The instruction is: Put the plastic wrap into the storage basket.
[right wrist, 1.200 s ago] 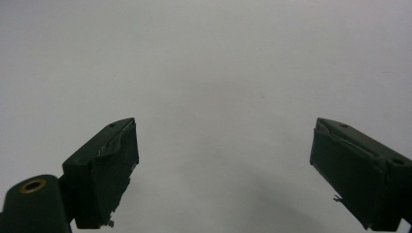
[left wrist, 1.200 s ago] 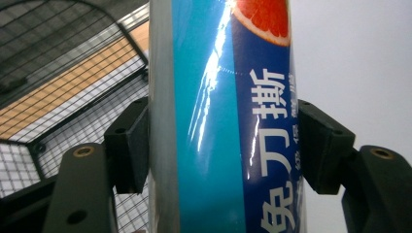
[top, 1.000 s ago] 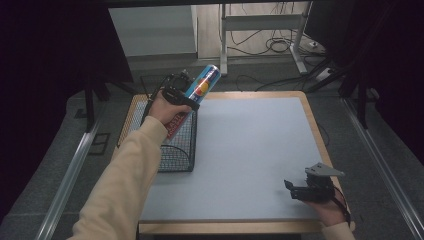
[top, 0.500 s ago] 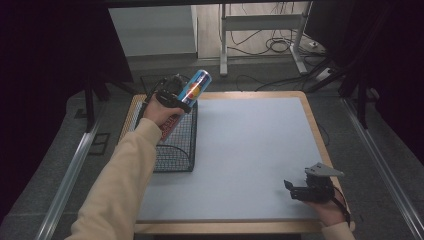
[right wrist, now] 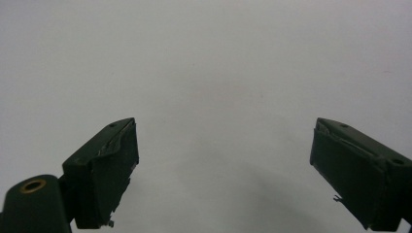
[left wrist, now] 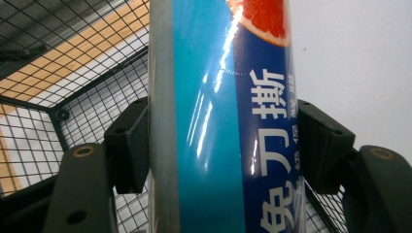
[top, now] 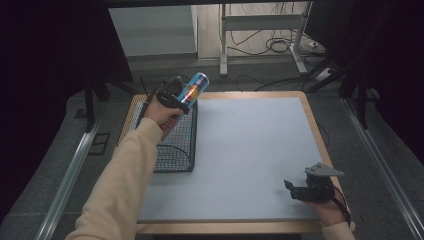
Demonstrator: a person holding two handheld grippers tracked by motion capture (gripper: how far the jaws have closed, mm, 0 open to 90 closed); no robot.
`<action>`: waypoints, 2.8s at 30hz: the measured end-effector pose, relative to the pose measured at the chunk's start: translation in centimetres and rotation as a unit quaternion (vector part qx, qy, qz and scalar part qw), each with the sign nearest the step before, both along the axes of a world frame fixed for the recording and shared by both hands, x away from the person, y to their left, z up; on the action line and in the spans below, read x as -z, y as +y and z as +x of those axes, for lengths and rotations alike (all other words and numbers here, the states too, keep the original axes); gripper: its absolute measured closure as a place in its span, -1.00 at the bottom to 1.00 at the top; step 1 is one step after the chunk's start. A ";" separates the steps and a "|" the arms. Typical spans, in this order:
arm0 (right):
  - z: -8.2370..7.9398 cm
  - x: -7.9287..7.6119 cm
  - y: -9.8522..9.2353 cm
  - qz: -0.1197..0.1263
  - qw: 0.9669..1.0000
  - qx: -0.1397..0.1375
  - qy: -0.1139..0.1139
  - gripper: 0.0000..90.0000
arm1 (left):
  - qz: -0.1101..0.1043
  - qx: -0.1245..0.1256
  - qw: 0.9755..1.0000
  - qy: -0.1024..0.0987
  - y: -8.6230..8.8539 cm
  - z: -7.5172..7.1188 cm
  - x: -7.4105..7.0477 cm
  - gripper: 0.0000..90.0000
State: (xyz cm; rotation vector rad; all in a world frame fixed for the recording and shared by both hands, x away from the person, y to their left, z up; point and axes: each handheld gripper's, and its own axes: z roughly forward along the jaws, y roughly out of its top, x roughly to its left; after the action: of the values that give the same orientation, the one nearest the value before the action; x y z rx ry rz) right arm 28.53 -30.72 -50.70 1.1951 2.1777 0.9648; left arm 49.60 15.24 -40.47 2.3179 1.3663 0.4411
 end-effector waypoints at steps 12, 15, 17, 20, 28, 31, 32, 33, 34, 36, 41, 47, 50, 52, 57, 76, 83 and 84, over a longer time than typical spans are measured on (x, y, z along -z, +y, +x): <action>0.0 0.0 0.0 0.000 1.000 -0.001 0.000 -0.77 | 0.049 -0.014 0.999 0.017 0.1 1.0 1.8 -0.29; -0.1 0.0 0.0 0.000 1.000 -0.001 0.000 -0.77 | 0.053 -0.013 0.998 0.024 0.2 1.2 2.3 -0.29; 0.0 0.0 0.0 0.000 1.000 0.000 0.000 -0.77 | 0.058 -0.014 0.998 0.028 0.2 1.4 2.7 -0.29; 0.0 0.1 0.0 -0.001 1.000 0.000 0.003 -0.77 | 0.077 -0.015 0.996 0.037 0.0 1.8 3.2 -0.29; 0.0 0.0 0.0 -0.001 1.000 -0.001 0.002 -0.77 | 0.089 -0.017 0.995 0.038 -0.1 2.2 3.4 -0.30; 0.0 0.1 0.0 -0.002 1.000 -0.002 0.004 -0.77 | 0.096 -0.015 0.995 0.031 -0.3 2.2 3.3 -0.31; -0.1 0.0 0.1 -0.002 1.000 -0.003 0.004 -0.77 | 0.094 -0.016 0.995 0.029 -0.3 2.2 3.2 -0.31; -0.1 0.0 0.1 -0.002 1.000 -0.003 0.004 -0.77 | 0.088 -0.018 0.996 0.026 -0.2 2.2 3.2 -0.31; -0.1 0.0 0.1 -0.002 1.000 -0.003 0.003 -0.77 | 0.070 -0.025 0.997 0.022 -0.1 2.2 3.0 -0.33; -0.1 0.0 0.1 -0.003 1.000 -0.003 0.003 -0.77 | 0.063 -0.029 0.997 0.016 -0.1 2.2 2.8 -0.39; -0.1 0.0 0.1 -0.002 1.000 -0.003 0.003 -0.77 | 0.071 -0.030 0.997 0.011 -0.3 1.6 2.7 -0.56; -0.1 0.0 0.1 -0.005 1.000 -0.005 0.003 -0.77 | 0.039 -0.026 0.999 -0.014 -0.3 0.1 1.5 -0.62; -0.1 0.0 0.2 -0.006 1.000 -0.005 0.005 -0.77 | 0.002 -0.026 0.999 -0.025 -0.3 -0.8 0.7 -0.60; -0.2 0.0 0.2 -0.006 1.000 -0.007 0.005 -0.77 | -0.010 -0.019 0.999 -0.028 -0.4 -1.4 0.4 -0.59; -0.2 0.0 0.4 -0.008 1.000 -0.008 0.006 -0.77 | -0.043 0.007 0.998 -0.039 -1.0 -3.1 -1.0 -0.56; -0.4 -0.2 0.6 -0.008 1.000 -0.010 0.004 -0.77 | -0.112 0.132 0.982 -0.080 -5.8 -12.7 -1.9 -0.54; -0.5 -0.3 0.7 -0.008 1.000 -0.014 0.003 -0.77 | -0.124 0.180 0.972 -0.085 -8.5 -16.8 -0.3 -0.54; -0.5 -0.3 0.8 -0.008 1.000 -0.015 0.003 -0.77 | -0.122 0.187 0.971 -0.085 -8.9 -17.2 0.2 -0.55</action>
State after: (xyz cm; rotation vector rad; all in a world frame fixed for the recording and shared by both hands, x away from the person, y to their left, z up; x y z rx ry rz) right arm 28.04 -29.97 -50.40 1.1630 2.2100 0.9543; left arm 32.42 6.37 -40.63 2.2064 0.8264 0.3230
